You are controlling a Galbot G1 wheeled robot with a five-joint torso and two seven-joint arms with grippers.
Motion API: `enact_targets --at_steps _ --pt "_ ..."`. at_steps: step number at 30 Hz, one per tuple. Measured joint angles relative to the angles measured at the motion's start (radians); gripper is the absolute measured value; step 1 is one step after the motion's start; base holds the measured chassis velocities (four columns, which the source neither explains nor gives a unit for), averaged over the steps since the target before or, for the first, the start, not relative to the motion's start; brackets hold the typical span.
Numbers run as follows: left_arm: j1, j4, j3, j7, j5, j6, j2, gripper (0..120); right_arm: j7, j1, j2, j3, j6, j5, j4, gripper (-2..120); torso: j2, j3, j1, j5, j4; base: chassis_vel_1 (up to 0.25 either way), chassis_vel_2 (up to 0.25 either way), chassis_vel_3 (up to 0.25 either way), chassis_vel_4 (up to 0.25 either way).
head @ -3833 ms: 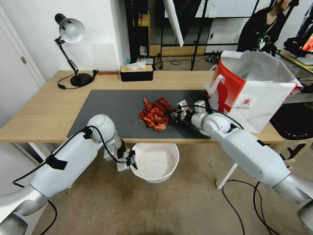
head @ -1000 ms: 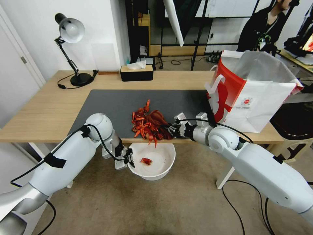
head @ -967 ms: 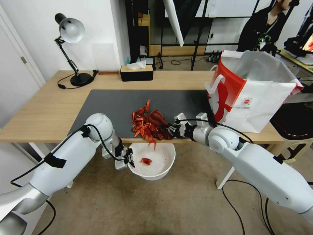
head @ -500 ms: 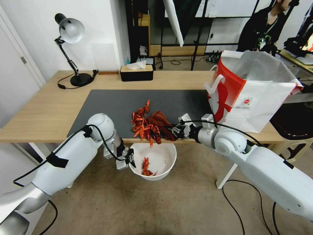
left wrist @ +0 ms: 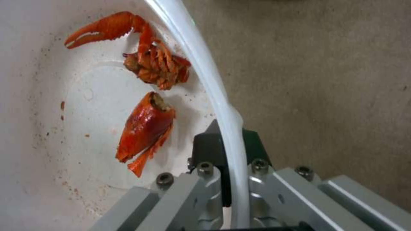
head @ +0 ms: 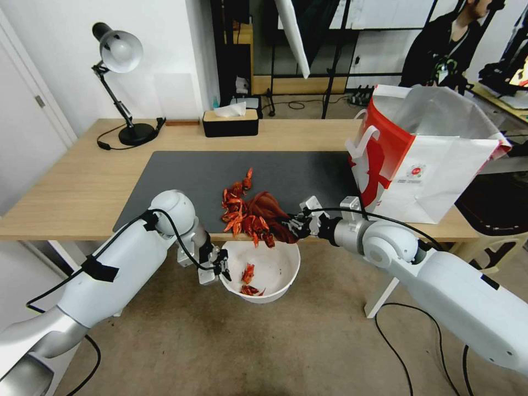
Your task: Sweep shrimp from table into container with towel, then put container into takeout bag.
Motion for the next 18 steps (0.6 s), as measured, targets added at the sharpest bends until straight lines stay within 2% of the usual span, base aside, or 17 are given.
enact_targets --at_steps 7,18 --pt "0.004 0.003 -0.012 0.0 -0.003 0.0 0.024 0 -0.003 -0.004 -0.014 -0.019 -0.003 -0.002 0.031 4 0.0 0.0 0.0 -0.0001 0.0001 0.0 0.0 0.0 0.0" --pt "0.014 0.005 -0.016 0.0 -0.001 0.0 0.026 0 0.01 -0.041 -0.041 0.003 -0.003 0.004 0.092 4 0.0 0.0 0.0 -0.0001 0.0 0.0 0.0 0.0 0.0"
